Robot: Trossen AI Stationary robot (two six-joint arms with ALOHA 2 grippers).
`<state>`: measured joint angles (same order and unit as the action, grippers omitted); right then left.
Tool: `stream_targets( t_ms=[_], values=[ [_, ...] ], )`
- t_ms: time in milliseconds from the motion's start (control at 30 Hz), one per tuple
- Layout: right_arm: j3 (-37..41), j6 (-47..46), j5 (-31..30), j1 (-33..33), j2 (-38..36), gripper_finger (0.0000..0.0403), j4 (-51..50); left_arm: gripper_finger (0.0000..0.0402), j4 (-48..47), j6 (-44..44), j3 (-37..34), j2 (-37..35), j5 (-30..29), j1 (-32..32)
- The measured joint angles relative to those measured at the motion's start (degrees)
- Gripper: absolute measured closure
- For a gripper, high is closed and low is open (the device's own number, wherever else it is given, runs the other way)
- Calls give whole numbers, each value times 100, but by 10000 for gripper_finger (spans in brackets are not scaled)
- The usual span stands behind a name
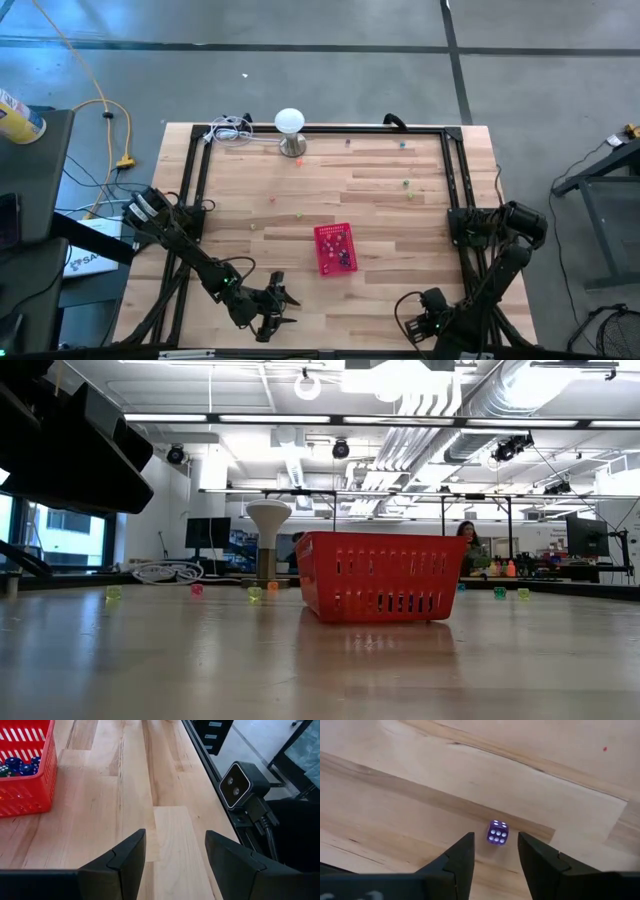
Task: Pick & Place Dice
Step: Put the purple die into the red basket
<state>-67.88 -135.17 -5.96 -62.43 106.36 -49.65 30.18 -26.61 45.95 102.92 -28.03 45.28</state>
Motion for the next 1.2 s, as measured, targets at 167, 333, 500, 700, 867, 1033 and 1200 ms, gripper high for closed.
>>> stream_targets(
  t_ms=[167,333,500,700,867,1033,1200],
  values=[
    [2,40,215,63,197,261,57,205,0,0,0,2,0,0],
    [-11,198,201,107,305,260,45,205,2,0,0,1,-2,2],
    [-11,212,255,136,307,263,-3,205,2,-24,0,1,-4,0],
    [-11,199,280,132,314,297,-58,205,0,-31,0,0,-19,0],
    [-9,201,304,136,316,348,-73,205,0,-42,0,-1,-17,2],
    [-11,279,262,136,316,376,-137,205,0,-42,0,0,-15,2],
    [-126,498,-105,203,341,376,-164,205,0,-42,0,2,-15,0]
  ],
)
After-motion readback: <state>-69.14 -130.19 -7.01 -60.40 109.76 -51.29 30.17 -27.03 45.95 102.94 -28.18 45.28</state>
